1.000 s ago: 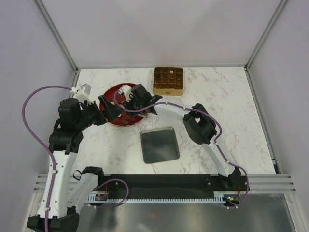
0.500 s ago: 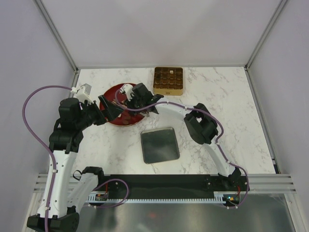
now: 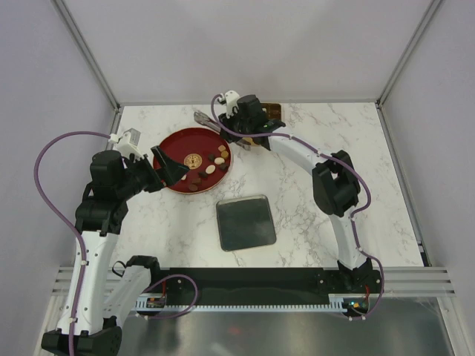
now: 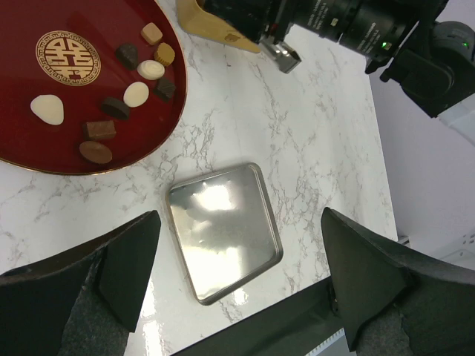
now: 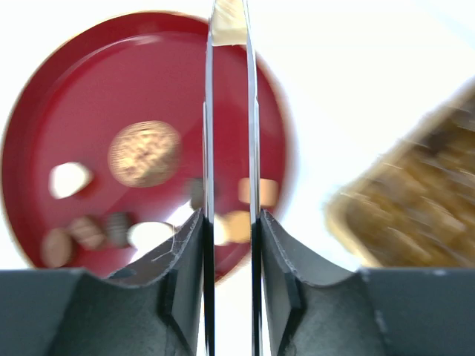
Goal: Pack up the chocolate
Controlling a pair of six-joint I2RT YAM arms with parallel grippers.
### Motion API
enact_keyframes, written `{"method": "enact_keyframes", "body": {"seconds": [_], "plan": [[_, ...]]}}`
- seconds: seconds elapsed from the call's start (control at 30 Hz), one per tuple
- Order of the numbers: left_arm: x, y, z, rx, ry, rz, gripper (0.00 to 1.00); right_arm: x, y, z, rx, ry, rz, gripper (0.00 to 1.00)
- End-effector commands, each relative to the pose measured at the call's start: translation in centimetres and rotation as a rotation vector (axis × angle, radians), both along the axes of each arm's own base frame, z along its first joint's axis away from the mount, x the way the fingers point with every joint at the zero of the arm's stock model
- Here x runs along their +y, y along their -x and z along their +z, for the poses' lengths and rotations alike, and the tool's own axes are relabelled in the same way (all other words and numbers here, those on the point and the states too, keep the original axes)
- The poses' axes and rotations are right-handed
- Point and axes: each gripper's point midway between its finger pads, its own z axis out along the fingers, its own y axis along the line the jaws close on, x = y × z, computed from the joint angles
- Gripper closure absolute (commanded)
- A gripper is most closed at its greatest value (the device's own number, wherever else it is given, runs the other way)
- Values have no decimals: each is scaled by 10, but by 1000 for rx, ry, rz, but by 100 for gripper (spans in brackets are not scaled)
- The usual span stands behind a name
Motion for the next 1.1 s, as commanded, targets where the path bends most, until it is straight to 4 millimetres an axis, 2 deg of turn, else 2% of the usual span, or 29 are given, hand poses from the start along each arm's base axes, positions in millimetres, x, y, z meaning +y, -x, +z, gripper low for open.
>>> {"method": "enact_keyframes", "body": {"seconds": [0.0,0.1,0.2,0.3,0.47,0.63,1.07], "plan": [[0,1,9,-22,9,-1,3,-52,-30,40,-53,-32,-162,60],[0,1,8,-20,8,-2,3,-93,-49,36,-59,24,-275,59],[0,0,8,-17,8,-2,3,-125,-59,22,-28,77,-359,59],[-1,0,7,-13,9,-2,3,-148,-65,13,-17,106,-421,59],[-2,-1,11,-15,15,-10,3,-172,-72,8,0,108,-485,58],[-2,-1,10,-14,14,-9,3,-179,-73,2,26,96,-491,58],[-3,0,7,-4,18,-12,3,-174,-59,-1,59,62,-456,57]]}}
